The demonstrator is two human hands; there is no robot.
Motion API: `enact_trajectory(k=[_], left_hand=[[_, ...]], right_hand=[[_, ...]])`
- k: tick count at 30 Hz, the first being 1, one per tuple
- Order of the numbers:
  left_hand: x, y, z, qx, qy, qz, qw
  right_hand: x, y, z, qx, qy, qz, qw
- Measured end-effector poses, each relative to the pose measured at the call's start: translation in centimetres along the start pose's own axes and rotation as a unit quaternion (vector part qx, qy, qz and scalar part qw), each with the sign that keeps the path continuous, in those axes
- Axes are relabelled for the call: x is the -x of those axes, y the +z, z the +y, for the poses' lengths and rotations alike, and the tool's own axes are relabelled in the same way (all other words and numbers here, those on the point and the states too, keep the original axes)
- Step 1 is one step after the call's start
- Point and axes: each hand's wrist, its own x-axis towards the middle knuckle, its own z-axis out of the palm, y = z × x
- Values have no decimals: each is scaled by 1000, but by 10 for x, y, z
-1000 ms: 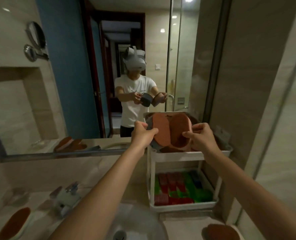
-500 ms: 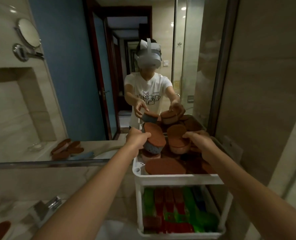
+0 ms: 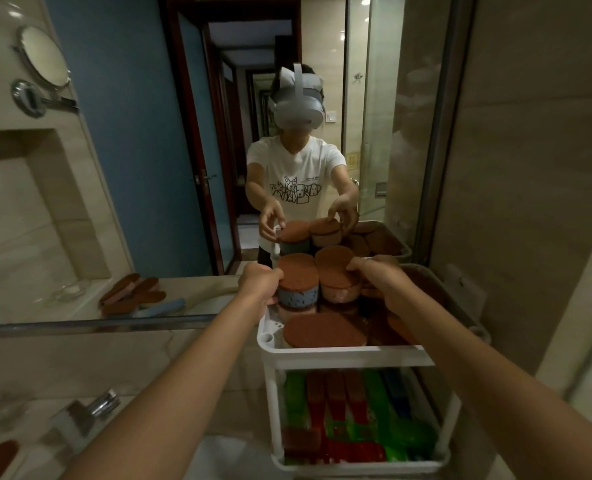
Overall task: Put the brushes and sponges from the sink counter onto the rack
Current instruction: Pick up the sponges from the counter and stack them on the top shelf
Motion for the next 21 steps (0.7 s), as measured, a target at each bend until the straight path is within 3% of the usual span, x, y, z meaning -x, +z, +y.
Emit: enact_trajectory(k=[7,16,21], left_hand=[[3,1,2,-48,27,9,998],[14,-2,3,-220,128,32,966],[24,-4,4,-240,138,34,960]], right_hand=[[-1,0,3,40,-8,-10,999],[4,1,8,224,-121,-12,967],[12,-2,6,271,-155,-36,949]])
